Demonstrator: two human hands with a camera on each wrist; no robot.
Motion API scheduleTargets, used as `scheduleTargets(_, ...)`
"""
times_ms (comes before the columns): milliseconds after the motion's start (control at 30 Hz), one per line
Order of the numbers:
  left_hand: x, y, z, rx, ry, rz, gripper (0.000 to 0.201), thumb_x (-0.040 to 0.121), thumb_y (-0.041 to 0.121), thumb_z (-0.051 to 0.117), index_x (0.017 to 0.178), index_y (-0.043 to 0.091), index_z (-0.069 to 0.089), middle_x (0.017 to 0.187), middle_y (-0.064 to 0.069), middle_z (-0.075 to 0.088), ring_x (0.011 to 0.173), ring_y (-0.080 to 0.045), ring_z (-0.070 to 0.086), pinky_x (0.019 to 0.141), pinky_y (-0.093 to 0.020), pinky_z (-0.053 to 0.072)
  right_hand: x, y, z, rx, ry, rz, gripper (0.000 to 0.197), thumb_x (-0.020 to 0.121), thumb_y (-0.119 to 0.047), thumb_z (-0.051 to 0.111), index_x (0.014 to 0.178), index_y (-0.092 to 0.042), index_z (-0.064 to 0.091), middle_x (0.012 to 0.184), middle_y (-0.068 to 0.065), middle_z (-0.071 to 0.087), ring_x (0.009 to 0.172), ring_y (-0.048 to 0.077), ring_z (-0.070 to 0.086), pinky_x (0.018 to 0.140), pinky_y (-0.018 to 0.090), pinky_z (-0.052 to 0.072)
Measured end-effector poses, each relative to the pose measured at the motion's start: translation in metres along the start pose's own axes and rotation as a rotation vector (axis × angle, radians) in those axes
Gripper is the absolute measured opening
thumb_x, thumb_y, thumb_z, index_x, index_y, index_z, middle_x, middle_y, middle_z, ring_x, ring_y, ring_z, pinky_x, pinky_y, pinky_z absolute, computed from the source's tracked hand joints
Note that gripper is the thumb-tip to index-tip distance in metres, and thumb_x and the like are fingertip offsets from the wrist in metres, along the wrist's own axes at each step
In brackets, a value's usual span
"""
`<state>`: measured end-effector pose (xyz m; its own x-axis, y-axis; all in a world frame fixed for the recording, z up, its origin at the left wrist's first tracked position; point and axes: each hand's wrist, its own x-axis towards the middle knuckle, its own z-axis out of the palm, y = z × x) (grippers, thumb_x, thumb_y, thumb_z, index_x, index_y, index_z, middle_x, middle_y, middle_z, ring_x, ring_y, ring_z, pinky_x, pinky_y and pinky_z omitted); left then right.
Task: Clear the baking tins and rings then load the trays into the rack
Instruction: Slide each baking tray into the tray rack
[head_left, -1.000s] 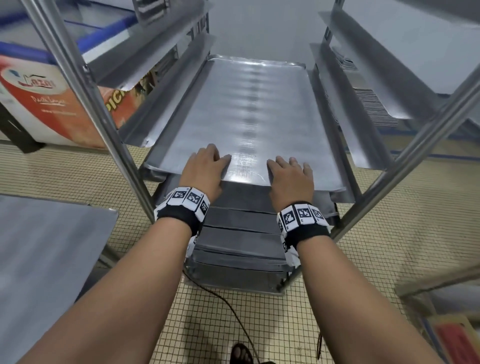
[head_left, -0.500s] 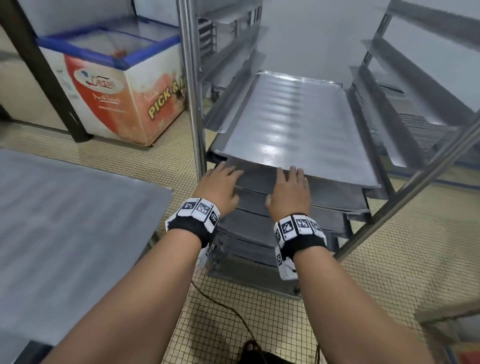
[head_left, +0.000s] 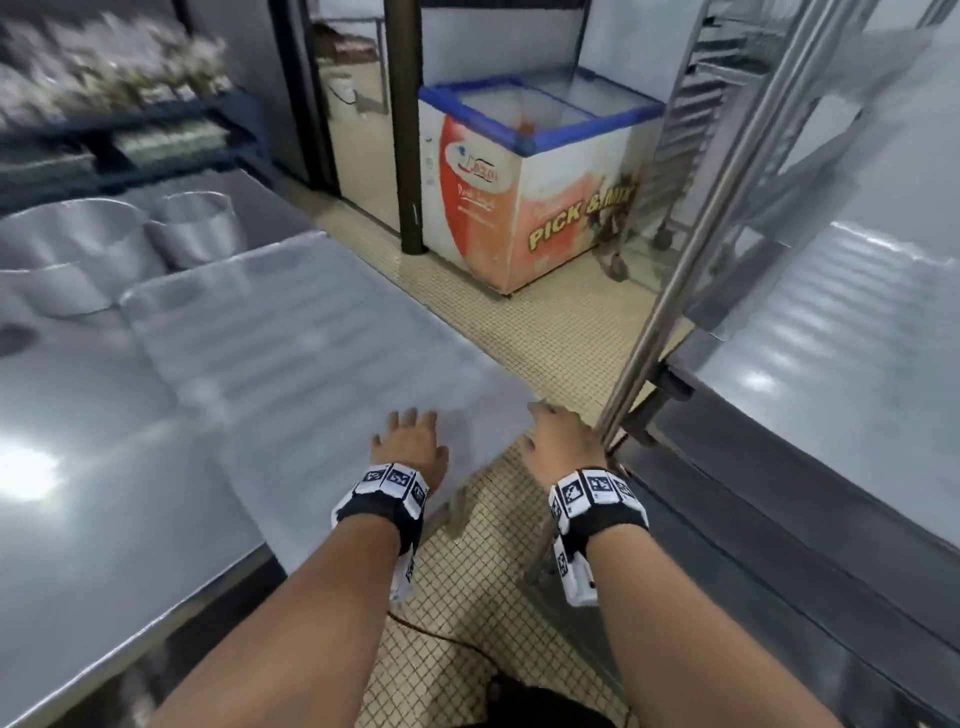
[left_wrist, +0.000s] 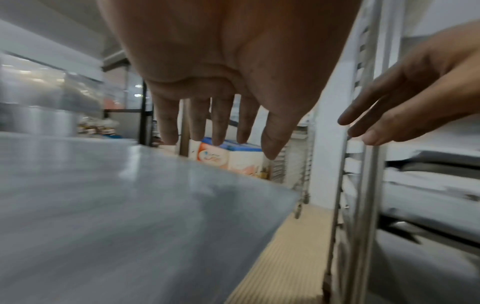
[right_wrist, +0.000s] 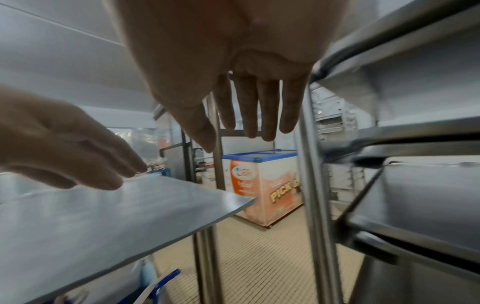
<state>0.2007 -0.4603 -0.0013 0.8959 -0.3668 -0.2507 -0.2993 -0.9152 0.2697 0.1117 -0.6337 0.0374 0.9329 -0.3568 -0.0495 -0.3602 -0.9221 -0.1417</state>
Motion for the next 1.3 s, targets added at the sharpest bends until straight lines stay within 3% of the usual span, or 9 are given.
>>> scheduleTargets(167, -0.01, -0.055, 0.032, -0.083, -0.112, -0.415, 0.086, 0.091, 0.072, 0.037, 0.157, 0.038, -0.007, 0.165, -0.003, -0.02, 0.152, -0.033, -0.016, 0.112, -0.075, 0.004, 0.052, -0.02, 0.029, -0.026, -0.103, -0.148, 0.035, 0.092, -0.029, 0.056, 0.124, -0.015, 0.06, 0.111, 0.005, 0.068, 0.095, 0.027, 0.067, 0.077, 0.036, 0.056)
scheduleTargets(333, -0.043, -0.076, 0.063, -0.109, -0.118, -0.528, 0.097, 0.075, 0.093, 0.022, 0.147, 0.049, -0.028, 0.154, 0.007, -0.044, 0.147, -0.025, -0.032, 0.106, -0.078, -0.006, 0.087, -0.023, 0.061, -0.006, -0.15, -0.226, 0.036, 0.082, -0.041, 0.062, 0.106, -0.015, 0.065, 0.105, 0.003, 0.067, 0.101, 0.026, 0.064, 0.083, 0.036, 0.055)
scheduleTargets(467, -0.054, -0.082, 0.066, -0.159, -0.095, -0.542, 0.102, 0.074, 0.092, 0.031, 0.147, 0.051, -0.027, 0.152, 0.012, -0.045, 0.146, -0.024, -0.034, 0.107, -0.079, -0.008, 0.102, -0.023, 0.076, 0.019, -0.195, -0.212, 0.071, 0.069, -0.062, 0.065, 0.125, -0.02, 0.057, 0.128, 0.007, 0.056, 0.123, 0.03, 0.048, 0.104, 0.043, 0.04)
scheduleTargets(567, -0.067, -0.084, 0.07, -0.182, -0.063, -0.569, 0.114, 0.065, 0.098, 0.033, 0.147, 0.048, -0.029, 0.152, 0.011, -0.046, 0.146, -0.023, -0.035, 0.108, -0.078, -0.009, 0.105, -0.024, 0.081, 0.02, -0.242, -0.097, 0.105, 0.057, -0.077, 0.066, 0.144, -0.027, 0.036, 0.154, 0.013, 0.027, 0.143, 0.038, 0.019, 0.114, 0.058, 0.016)
scheduleTargets(667, -0.085, -0.079, 0.073, -0.231, 0.021, -0.738, 0.145, 0.043, 0.107, 0.035, 0.146, 0.037, -0.037, 0.152, -0.006, -0.047, 0.145, -0.035, -0.033, 0.112, -0.074, -0.007, 0.106, -0.022, 0.081, 0.063, -0.347, 0.019, 0.137, 0.047, -0.081, 0.073, 0.154, -0.025, 0.009, 0.162, 0.014, 0.001, 0.148, 0.04, 0.002, 0.114, 0.067, 0.006)
scheduleTargets(767, -0.101, -0.072, 0.067, -0.385, 0.084, -0.984, 0.171, 0.026, 0.1, 0.059, 0.145, 0.028, -0.04, 0.159, -0.017, -0.033, 0.148, -0.044, -0.021, 0.115, -0.068, 0.0, 0.105, -0.022, 0.079, 0.15, -0.423, 0.12, 0.165, 0.029, -0.077, 0.082, 0.155, -0.018, -0.005, 0.159, 0.014, 0.009, 0.146, 0.04, 0.012, 0.112, 0.068, 0.015)
scheduleTargets(933, -0.117, -0.075, 0.061, -0.54, 0.252, -1.163, 0.173, 0.019, 0.08, 0.084, 0.155, 0.02, -0.004, 0.15, -0.021, 0.025, 0.143, -0.04, 0.024, 0.111, -0.057, 0.031, 0.098, -0.024, 0.078, 0.187, -0.409, 0.191, 0.177, 0.012, -0.074, 0.085, 0.153, -0.01, 0.0, 0.156, 0.012, 0.021, 0.143, 0.037, 0.023, 0.113, 0.062, 0.024)
scheduleTargets(1133, -0.144, -0.093, 0.058, -0.517, 0.272, -1.237, 0.165, 0.016, 0.077, 0.086, 0.148, 0.009, 0.013, 0.148, -0.022, 0.03, 0.14, -0.039, 0.029, 0.112, -0.054, 0.034, 0.074, -0.041, 0.077, 0.158, -0.458, 0.199, 0.182, -0.003, -0.078, 0.078, 0.15, -0.005, 0.012, 0.152, 0.011, 0.025, 0.14, 0.035, 0.027, 0.108, 0.062, 0.033)
scheduleTargets(1300, -0.186, -0.119, 0.054, -0.454, 0.31, -1.293, 0.154, 0.008, 0.081, 0.081, 0.133, 0.005, 0.032, 0.134, -0.016, 0.043, 0.127, -0.035, 0.042, 0.106, -0.048, 0.04, 0.037, -0.074, 0.075, 0.155, -0.5, 0.188, 0.177, 0.008, -0.073, 0.086, 0.152, -0.004, 0.008, 0.155, 0.011, 0.02, 0.143, 0.037, 0.023, 0.111, 0.061, 0.031)
